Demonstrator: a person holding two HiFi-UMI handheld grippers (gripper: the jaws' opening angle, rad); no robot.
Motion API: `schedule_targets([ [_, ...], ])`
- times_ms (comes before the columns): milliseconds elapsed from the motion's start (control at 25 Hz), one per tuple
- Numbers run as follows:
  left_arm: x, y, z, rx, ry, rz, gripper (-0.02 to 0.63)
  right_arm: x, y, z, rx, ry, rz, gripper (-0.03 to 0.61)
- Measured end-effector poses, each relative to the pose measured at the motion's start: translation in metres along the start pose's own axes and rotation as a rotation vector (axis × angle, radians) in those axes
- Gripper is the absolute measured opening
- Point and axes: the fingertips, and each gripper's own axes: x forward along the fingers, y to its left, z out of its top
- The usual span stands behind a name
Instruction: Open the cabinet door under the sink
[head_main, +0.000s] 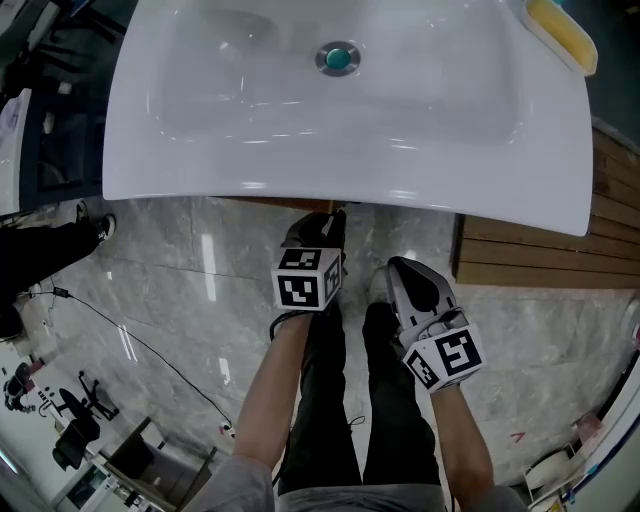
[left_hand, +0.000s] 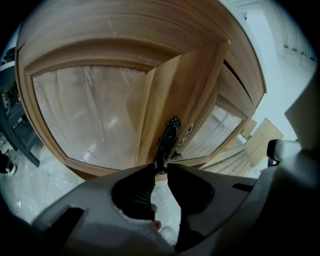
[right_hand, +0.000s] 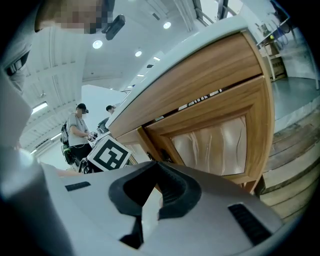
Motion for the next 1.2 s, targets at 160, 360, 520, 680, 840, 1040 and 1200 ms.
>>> schedule_targets([
  [160, -0.007, -0.001, -0.009, 0.026, 0.016, -0.02, 0.084, 0.001, 0.003, -0.004, 0.002, -0.005, -0.006, 0.009],
  [360, -0.02, 0.0, -0.017, 0.089, 0.015, -0.058, 0.084, 0.001, 0.02, -0.015, 0.002, -0.005, -0.028, 0.01],
  [520, -0.033, 0.002, -0.028, 0.133, 0.011, -0.103, 0.084, 0.001, 0.038, -0.032, 0.007, -0.014, -0.068, 0.009],
  [680, -0.049, 0.008, -0.046, 0.167, 0.035, -0.15, 0.084, 0.002, 0.064, -0.048, 0.003, -0.017, -0.101, 0.009],
  [840, -0.065, 0.016, -0.06, 0.225, 0.062, -0.199, 0.084, 0.005, 0.09, -0.058, 0.01, -0.035, -0.134, 0.009],
  [1040, -0.083, 0.025, -0.075, 0.271, 0.074, -0.242, 0.084, 0.004, 0.12, -0.069, 0.016, -0.066, -0.169, 0.009],
  [1200, -0.097, 0.032, -0.091, 0.302, 0.09, -0.263, 0.084, 0.0, 0.135, -0.08, 0.019, -0.078, -0.189, 0.009],
])
